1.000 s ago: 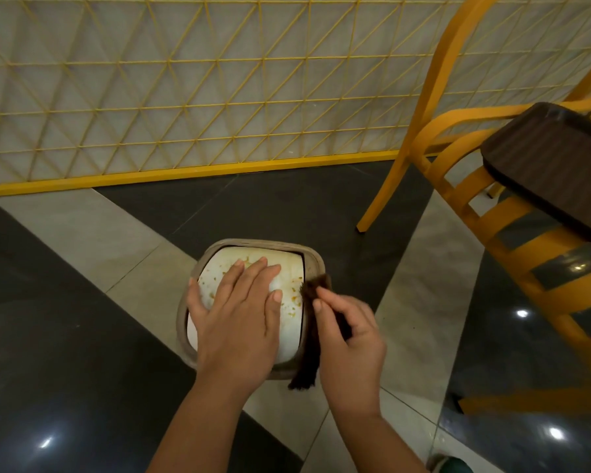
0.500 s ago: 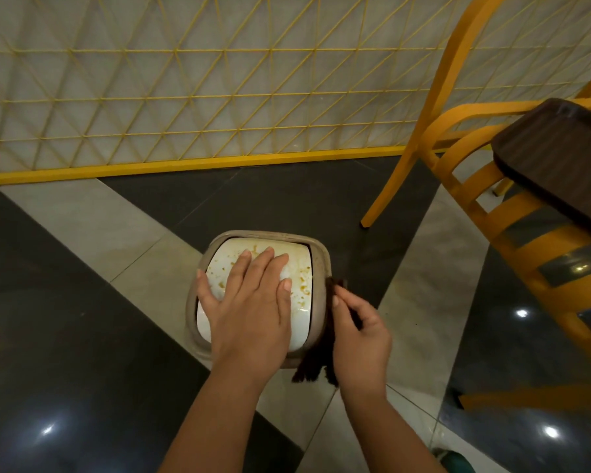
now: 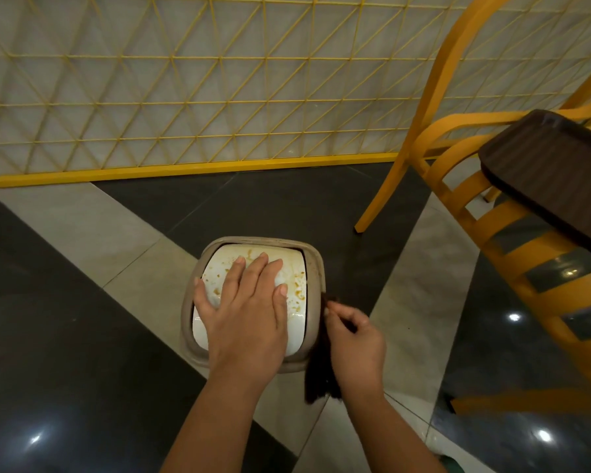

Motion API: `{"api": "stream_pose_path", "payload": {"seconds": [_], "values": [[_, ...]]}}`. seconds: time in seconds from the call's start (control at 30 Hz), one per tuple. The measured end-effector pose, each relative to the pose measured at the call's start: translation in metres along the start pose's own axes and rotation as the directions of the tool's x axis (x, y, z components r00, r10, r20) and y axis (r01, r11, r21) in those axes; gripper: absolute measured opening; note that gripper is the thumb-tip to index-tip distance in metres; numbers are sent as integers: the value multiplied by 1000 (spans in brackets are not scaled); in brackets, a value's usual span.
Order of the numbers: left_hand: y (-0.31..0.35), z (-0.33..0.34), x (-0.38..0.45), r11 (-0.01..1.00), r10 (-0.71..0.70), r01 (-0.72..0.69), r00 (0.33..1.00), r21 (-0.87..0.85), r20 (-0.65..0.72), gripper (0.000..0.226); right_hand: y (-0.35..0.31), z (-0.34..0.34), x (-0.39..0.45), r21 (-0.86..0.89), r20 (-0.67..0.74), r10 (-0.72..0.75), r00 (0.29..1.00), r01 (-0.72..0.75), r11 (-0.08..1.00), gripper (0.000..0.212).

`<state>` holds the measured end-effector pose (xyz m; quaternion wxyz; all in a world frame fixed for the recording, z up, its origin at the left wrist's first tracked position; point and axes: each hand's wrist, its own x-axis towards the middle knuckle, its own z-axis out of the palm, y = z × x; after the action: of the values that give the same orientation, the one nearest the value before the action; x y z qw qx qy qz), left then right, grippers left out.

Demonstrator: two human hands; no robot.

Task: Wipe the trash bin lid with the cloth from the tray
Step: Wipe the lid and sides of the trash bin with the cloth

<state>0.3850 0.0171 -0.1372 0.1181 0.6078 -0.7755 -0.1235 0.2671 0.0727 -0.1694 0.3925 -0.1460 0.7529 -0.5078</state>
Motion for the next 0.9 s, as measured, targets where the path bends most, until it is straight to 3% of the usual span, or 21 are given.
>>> {"api": "stream_pose_path", "payload": {"seconds": [0.13, 0.4, 0.6, 0.8, 0.9], "values": [[1, 0, 0, 1000, 2, -2, 1000, 9, 2, 60, 21, -10, -34, 6, 40, 57, 998, -58, 998, 14], [2, -1, 1, 1000, 0, 0, 1000, 14, 13, 64, -2, 5, 20, -66, 13, -65, 998, 66, 996, 15], [-5, -4, 5, 999, -4, 4, 1000, -33, 13, 62, 34, -5, -35, 15, 30, 25, 999, -25, 1000, 18], [-8, -6, 4, 999, 12, -11, 1000, -52, 21, 57, 11, 2, -43, 63, 10, -237, 971, 236, 970, 23], [-7, -5, 5, 999, 12, -11, 1000, -35, 20, 58, -1, 4, -11, 56, 23, -141, 990, 140, 989, 18]]}}
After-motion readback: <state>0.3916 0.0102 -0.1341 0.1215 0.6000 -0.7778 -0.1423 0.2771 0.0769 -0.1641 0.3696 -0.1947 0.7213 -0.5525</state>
